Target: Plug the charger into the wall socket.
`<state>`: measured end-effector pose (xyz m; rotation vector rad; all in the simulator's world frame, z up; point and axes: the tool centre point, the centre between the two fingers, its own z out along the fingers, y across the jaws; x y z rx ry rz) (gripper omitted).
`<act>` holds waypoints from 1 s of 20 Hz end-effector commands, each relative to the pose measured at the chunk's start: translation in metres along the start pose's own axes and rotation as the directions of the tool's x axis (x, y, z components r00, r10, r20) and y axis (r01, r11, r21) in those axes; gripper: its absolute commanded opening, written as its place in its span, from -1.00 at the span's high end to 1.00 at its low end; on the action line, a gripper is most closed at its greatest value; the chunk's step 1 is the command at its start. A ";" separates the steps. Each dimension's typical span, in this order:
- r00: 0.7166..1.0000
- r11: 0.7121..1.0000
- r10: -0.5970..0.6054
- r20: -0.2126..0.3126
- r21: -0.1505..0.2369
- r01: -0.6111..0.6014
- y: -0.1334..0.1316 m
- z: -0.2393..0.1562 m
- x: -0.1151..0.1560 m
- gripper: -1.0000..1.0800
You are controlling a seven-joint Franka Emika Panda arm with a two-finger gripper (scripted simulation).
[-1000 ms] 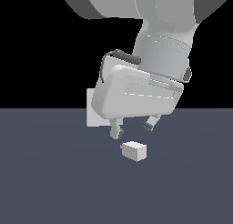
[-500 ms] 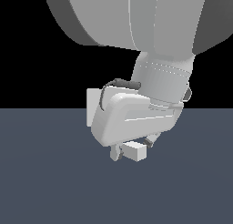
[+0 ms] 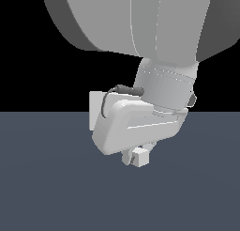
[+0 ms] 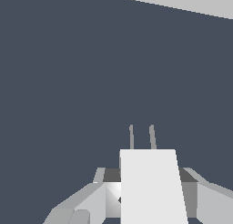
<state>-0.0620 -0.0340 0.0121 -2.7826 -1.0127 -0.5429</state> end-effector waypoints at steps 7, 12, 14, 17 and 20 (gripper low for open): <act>1.000 1.000 0.005 0.000 -0.002 -0.005 -0.001 -0.001 0.001 1.00; 0.999 0.999 0.041 -0.002 -0.017 -0.041 -0.004 -0.009 0.008 1.00; 0.998 0.998 0.064 -0.003 -0.026 -0.064 -0.005 -0.014 0.013 1.00; 0.994 0.993 0.107 -0.006 -0.043 -0.107 -0.009 -0.024 0.022 1.00; 0.988 0.986 0.155 -0.010 -0.063 -0.156 -0.012 -0.035 0.033 1.00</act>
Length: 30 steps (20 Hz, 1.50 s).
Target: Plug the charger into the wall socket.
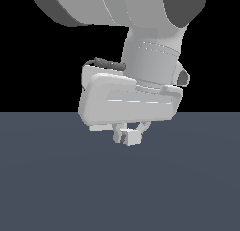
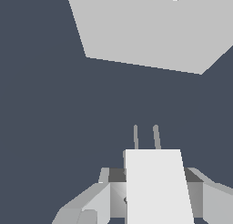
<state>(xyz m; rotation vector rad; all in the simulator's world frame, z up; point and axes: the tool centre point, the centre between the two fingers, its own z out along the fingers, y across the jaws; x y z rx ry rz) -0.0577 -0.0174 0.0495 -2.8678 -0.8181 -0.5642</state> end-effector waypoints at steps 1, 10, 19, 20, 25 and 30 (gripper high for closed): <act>0.999 0.999 0.041 -0.003 -0.017 -0.041 -0.004 -0.010 0.009 1.00; 0.989 0.987 0.150 -0.007 -0.061 -0.150 -0.010 -0.034 0.033 1.00; 0.984 0.982 0.175 -0.005 -0.072 -0.175 -0.011 -0.039 0.038 1.00; 0.984 0.982 0.175 -0.005 -0.072 -0.175 -0.011 -0.039 0.038 1.00; 0.985 0.982 0.175 -0.005 -0.072 -0.175 -0.011 -0.039 0.039 1.00; 0.985 0.982 0.175 -0.005 -0.073 -0.174 -0.010 -0.036 0.047 1.00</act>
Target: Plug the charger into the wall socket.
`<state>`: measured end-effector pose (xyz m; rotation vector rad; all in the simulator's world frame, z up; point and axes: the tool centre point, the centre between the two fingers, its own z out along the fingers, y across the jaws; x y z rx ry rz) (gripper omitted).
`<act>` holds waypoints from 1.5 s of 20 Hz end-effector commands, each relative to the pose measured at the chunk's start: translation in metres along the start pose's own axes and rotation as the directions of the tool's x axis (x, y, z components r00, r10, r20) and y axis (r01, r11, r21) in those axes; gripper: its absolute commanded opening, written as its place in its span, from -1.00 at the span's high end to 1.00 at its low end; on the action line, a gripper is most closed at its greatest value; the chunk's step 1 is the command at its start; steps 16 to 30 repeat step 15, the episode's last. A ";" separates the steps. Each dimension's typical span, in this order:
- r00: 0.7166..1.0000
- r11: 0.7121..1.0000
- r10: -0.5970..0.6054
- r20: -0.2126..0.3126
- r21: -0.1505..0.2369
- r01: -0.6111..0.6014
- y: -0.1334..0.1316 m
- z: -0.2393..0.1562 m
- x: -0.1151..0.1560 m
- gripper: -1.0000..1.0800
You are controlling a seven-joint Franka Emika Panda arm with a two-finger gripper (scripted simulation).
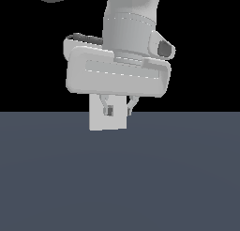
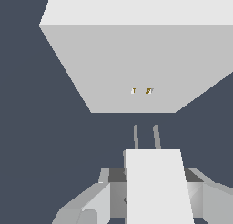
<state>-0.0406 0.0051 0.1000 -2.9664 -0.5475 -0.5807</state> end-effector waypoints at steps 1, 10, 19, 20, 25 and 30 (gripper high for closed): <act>1.000 1.000 -0.001 0.000 -0.001 0.001 0.000 0.002 0.006 1.00; 1.000 1.000 -0.001 0.000 -0.001 0.001 0.000 0.014 0.036 1.00; 1.000 1.000 -0.001 0.001 -0.001 0.001 0.000 0.016 0.041 1.00; 1.000 1.000 -0.001 0.001 -0.001 0.001 0.000 0.016 0.041 1.00; 1.000 1.000 -0.001 0.001 -0.001 0.001 0.000 0.016 0.041 1.00; 1.000 1.000 -0.001 0.001 -0.001 0.001 0.000 0.016 0.041 1.00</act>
